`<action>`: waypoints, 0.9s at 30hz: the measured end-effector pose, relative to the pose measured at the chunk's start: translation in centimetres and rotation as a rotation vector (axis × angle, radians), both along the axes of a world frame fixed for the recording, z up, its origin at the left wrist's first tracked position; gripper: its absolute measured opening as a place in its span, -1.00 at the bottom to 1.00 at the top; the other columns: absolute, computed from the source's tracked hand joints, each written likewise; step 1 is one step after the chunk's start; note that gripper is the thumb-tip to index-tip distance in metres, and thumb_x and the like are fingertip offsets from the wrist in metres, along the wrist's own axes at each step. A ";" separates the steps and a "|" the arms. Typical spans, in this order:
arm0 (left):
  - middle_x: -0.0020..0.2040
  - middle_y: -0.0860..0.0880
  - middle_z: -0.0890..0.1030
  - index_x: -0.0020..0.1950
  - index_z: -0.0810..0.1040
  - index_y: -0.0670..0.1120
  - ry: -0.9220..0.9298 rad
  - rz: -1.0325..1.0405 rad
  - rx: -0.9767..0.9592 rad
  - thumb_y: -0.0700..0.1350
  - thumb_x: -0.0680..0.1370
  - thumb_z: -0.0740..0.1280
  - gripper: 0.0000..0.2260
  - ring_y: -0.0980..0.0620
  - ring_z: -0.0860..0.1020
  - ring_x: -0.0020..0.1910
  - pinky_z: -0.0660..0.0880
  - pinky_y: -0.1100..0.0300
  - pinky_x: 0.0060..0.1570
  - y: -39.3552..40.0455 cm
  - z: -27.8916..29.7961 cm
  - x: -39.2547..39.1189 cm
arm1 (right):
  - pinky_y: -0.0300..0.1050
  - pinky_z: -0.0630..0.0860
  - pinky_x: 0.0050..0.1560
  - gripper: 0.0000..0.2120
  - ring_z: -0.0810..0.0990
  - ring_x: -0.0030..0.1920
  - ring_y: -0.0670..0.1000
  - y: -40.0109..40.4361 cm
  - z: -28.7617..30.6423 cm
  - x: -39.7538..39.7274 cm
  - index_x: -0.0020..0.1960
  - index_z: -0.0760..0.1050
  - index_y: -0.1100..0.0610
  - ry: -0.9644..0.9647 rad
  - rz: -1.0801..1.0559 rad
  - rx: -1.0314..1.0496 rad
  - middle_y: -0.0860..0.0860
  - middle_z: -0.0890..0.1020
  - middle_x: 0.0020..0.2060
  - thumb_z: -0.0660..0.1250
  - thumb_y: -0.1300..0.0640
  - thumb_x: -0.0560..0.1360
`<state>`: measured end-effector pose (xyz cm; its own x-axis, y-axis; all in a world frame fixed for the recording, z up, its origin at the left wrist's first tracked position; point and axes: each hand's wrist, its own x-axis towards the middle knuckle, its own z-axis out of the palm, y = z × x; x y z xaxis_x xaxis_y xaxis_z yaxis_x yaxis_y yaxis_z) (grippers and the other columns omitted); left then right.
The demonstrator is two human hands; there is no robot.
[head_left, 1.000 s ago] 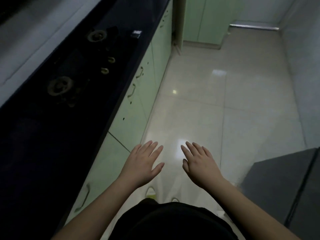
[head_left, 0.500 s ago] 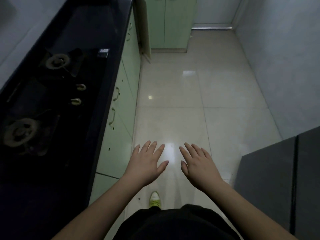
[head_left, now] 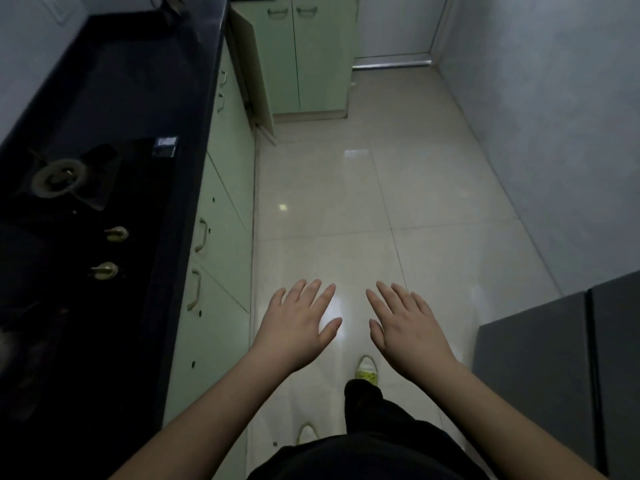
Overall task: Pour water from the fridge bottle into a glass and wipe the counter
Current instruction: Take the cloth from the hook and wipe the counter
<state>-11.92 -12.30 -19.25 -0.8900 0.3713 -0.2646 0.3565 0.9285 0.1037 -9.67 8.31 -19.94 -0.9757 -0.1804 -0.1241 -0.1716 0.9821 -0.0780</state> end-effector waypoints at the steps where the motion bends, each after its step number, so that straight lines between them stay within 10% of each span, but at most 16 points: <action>1: 0.60 0.04 0.10 0.60 -0.03 0.10 0.001 0.006 -0.009 0.31 0.42 -0.37 -0.24 -0.02 0.04 0.57 0.06 -0.03 0.48 0.6 0.1 -1.4 | 0.13 0.52 0.19 -0.48 0.57 0.23 0.16 0.5 0.0 -1.4 0.30 0.54 0.12 0.009 0.000 -0.005 0.10 0.59 0.25 0.05 -0.04 0.49; 15: 0.60 0.01 0.09 0.60 -0.03 0.08 -0.006 0.165 -0.069 0.26 0.62 -0.10 -0.42 -0.02 0.04 0.57 0.06 -0.03 0.49 5.0 2.1 -15.8 | 0.13 0.53 0.18 -0.47 0.58 0.22 0.16 4.4 1.2 -18.7 0.29 0.55 0.13 0.000 0.125 -0.048 0.10 0.60 0.24 0.03 -0.05 0.49; 27: 0.57 0.02 0.18 0.59 0.04 0.07 0.018 0.264 -0.080 0.30 0.41 -0.37 -0.21 -0.01 0.14 0.53 0.17 -0.01 0.43 -3.2 0.7 -28.7 | 0.11 0.51 0.18 -0.48 0.57 0.23 0.14 -2.7 0.6 -33.5 0.29 0.54 0.10 -0.014 0.177 -0.016 0.07 0.59 0.25 0.03 -0.05 0.48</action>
